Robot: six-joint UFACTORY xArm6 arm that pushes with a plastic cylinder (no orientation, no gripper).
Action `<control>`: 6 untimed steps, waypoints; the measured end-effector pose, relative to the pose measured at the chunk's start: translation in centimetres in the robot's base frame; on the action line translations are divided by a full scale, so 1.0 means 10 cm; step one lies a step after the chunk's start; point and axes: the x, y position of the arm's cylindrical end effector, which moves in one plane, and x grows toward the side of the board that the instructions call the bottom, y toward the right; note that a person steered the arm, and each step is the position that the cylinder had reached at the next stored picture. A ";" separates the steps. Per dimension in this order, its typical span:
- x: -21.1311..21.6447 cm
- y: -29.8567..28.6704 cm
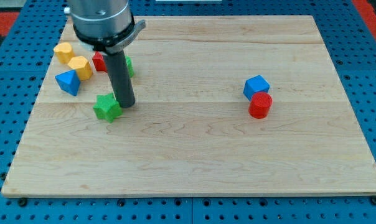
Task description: Push the green star into the group of blocks
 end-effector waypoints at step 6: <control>-0.69 -0.32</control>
